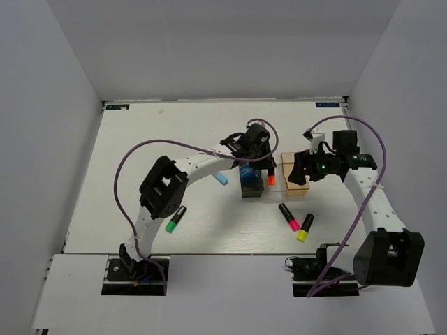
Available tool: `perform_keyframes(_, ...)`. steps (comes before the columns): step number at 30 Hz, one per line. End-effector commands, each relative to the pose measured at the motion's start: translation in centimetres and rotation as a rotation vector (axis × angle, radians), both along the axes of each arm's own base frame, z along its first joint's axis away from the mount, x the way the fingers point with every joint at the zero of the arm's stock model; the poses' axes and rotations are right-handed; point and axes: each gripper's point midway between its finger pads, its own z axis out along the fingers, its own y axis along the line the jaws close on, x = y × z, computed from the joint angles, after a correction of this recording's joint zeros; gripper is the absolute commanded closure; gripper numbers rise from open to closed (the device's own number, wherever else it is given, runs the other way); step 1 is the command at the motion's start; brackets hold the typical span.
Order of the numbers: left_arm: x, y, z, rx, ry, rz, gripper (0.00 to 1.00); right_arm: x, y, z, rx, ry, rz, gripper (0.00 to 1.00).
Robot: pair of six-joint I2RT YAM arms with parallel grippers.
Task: Sort the stationery into containers
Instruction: Place the pen in the storage box, then pick up the pen from the center of the board.
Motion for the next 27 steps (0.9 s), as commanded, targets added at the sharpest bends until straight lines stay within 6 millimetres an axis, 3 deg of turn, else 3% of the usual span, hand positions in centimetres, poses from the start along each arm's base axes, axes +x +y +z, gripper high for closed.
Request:
perform_keyframes(1, 0.3, -2.0, 3.2, -0.1, -0.033, -0.008, 1.0, 0.0, 0.4, 0.9, 0.026, -0.034, 0.017, 0.18)
perform_keyframes(2, 0.3, -2.1, 3.2, -0.1, -0.031, -0.007, 0.96, 0.0, 0.5, 0.8, 0.026, -0.031, 0.018, 0.16)
perform_keyframes(3, 0.3, -2.1, 3.1, -0.097, -0.028, -0.006, 0.81, 0.0, 0.4, 0.8, 0.025, -0.029, 0.016, 0.14)
perform_keyframes(5, 0.3, -2.1, 2.8, -0.093, -0.025, -0.006, 0.66, 0.2, -0.3, 0.8, 0.027, -0.029, -0.006, 0.1)
perform_keyframes(6, 0.3, -2.1, 2.6, -0.087, -0.021, -0.007, 0.47, 0.1, -0.4, 0.9, 0.026, -0.031, -0.009, 0.1)
perform_keyframes(9, 0.3, -1.9, 3.0, -0.087, -0.033, -0.016, 0.34, 0.1, -0.4, 0.9, 0.027, -0.031, -0.005, 0.12)
perform_keyframes(14, 0.2, -2.0, 6.5, -0.104, -0.089, -0.06, 0.31, -1.4, 0.1, 1.1, 0.031, -0.025, 0.096, 0.31)
perform_keyframes(15, -0.2, -1.8, 7.2, -0.104, -0.094, -0.073, 0.37, -2.2, 0.7, 1.3, 0.061, -0.018, 0.14, 0.35)
perform_keyframes(16, -0.8, -1.4, 8.2, -0.101, -0.116, -0.093, 0.58, -3.3, 0.8, 1.0, 0.053, -0.003, 0.188, 0.41)
perform_keyframes(17, -1.0, -1.0, 8.6, -0.082, -0.147, -0.112, 0.73, -4.5, 1.0, 0.8, 0.044, 0.0, 0.255, 0.43)
perform_keyframes(18, -2.1, 0.9, 11.0, -0.049, -0.184, -0.097, 0.9, -6.3, 1.3, -0.2, 0.047, 0.024, 0.319, 0.46)
perform_keyframes(19, -3.4, 1.4, 9.0, 0.027, -0.179, -0.158, 0.95, -7.2, 1.1, -0.6, 0.034, 0.031, 0.334, 0.46)
perform_keyframes(20, -4.2, 3.3, 12.8, 0.035, -0.262, -0.141, 0.96, -8.4, 1.0, -2.0, 0.02, 0.05, 0.368, 0.46)
perform_keyframes(21, -5.2, 5.5, 12.1, 0.168, -0.31, -0.168, 0.96, -9.9, 1.0, -3.5, -0.012, 0.087, 0.401, 0.46)
perform_keyframes(22, -7.0, 7.4, 10.2, 0.259, -0.289, -0.19, 0.88, -10.4, 0.9, -3.6, -0.037, 0.057, 0.414, 0.46)
perform_keyframes(23, -9.1, 10.9, 11.5, 0.298, -0.311, -0.188, 0.75, -11.3, 1.0, -4.4, -0.041, 0.085, 0.414, 0.47)
perform_keyframes(24, -9.4, 13.2, 11.2, 0.395, -0.356, -0.143, 0.56, -11.7, 0.6, -5.2, -0.075, 0.107, 0.408, 0.47)
perform_keyframes(25, -10.7, 16.3, 8.6, 0.498, -0.311, -0.139, 0.29, -11.5, 0.7, -5.2, -0.087, 0.082, 0.382, 0.47)
perform_keyframes(26, -12.7, 20.3, 9.1, 0.523, -0.309, -0.111, 0.23, -11.7, 0.5, -5.5, -0.114, 0.108, 0.365, 0.42)
perform_keyframes(27, -13.2, 23.3, 7.0, 0.6, -0.285, -0.037, 0.18, -11.8, 0.6, -5.8, -0.126, 0.119, 0.365, 0.42)
